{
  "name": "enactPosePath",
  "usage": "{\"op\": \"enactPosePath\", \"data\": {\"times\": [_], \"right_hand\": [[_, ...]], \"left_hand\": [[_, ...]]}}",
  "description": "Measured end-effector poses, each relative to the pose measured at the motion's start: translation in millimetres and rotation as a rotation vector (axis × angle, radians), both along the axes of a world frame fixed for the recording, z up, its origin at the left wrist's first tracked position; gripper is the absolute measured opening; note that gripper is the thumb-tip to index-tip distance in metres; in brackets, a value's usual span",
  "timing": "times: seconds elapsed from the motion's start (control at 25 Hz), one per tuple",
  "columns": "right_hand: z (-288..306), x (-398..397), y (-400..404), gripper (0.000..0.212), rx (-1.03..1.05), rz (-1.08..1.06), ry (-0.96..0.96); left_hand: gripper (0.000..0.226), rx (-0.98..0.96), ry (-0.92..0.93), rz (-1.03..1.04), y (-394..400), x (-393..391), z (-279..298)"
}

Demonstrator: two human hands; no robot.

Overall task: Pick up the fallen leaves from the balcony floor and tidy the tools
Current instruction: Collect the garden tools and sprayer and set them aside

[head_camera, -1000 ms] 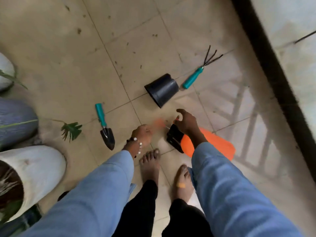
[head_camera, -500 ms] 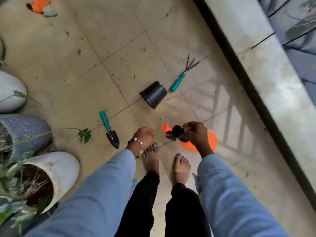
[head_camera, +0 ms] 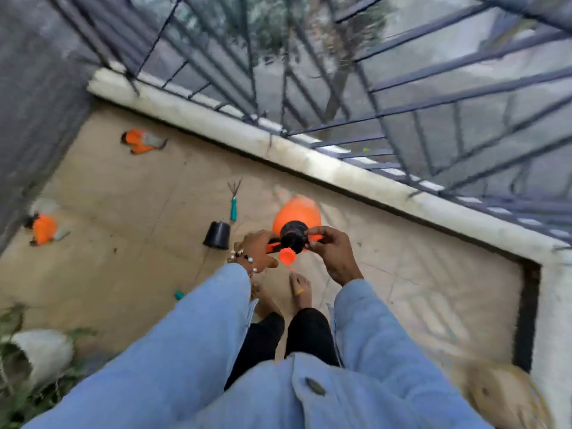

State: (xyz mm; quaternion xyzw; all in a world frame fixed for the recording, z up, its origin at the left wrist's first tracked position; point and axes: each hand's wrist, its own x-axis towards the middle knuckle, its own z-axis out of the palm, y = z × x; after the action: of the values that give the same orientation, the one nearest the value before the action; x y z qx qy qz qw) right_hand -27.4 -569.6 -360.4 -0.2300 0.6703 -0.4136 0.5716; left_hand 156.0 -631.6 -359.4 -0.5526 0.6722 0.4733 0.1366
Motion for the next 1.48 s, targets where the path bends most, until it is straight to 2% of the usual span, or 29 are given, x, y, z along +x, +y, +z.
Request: {"op": "enactPosePath", "data": {"times": [0.12,0.24,0.36,0.56,0.72,0.92,1.16,1.32,1.48], "right_hand": [[26.8,-17.5,60.0,0.033,-0.042,-0.278,-0.028],[39.9,-43.1,137.9,0.036,-0.024,-0.601,-0.070],[51.2,-68.1,219.3,0.032,-0.033,-0.886,-0.138],[79.1,-110.1,336.0,0.023,-0.079,-1.213,-0.237],[88.5,-153.9,398.4,0.019,-0.154,-1.379,-0.332],[87.3,-216.7,418.7,0.017,-0.259,-1.570,-0.388],[65.4,-319.1,392.8,0.023,-0.336,-1.865,-0.400],[67.4,-384.2,355.1,0.021,-0.397,-2.066,-0.386],[71.5,-432.2,335.8,0.019,-0.456,-2.277,-0.340]], "left_hand": [[0.036,-0.211,-0.046,-0.291,21.7,-47.6,48.4],[0.027,-0.318,-0.080,-0.571,71.2,-107.1,75.1],[0.028,-0.372,-0.057,-0.796,127.8,-165.0,80.7],[0.038,-0.449,-0.024,-1.130,231.7,-245.1,90.3],[0.041,-0.540,0.041,-1.228,290.9,-307.1,96.6],[0.053,-0.509,0.153,-1.311,301.6,-398.1,79.0],[0.051,-0.445,0.284,-1.437,278.1,-526.9,60.0],[0.051,-0.347,0.340,-1.586,247.7,-617.6,76.7],[0.045,-0.272,0.445,-1.638,240.0,-689.9,92.1]]}}
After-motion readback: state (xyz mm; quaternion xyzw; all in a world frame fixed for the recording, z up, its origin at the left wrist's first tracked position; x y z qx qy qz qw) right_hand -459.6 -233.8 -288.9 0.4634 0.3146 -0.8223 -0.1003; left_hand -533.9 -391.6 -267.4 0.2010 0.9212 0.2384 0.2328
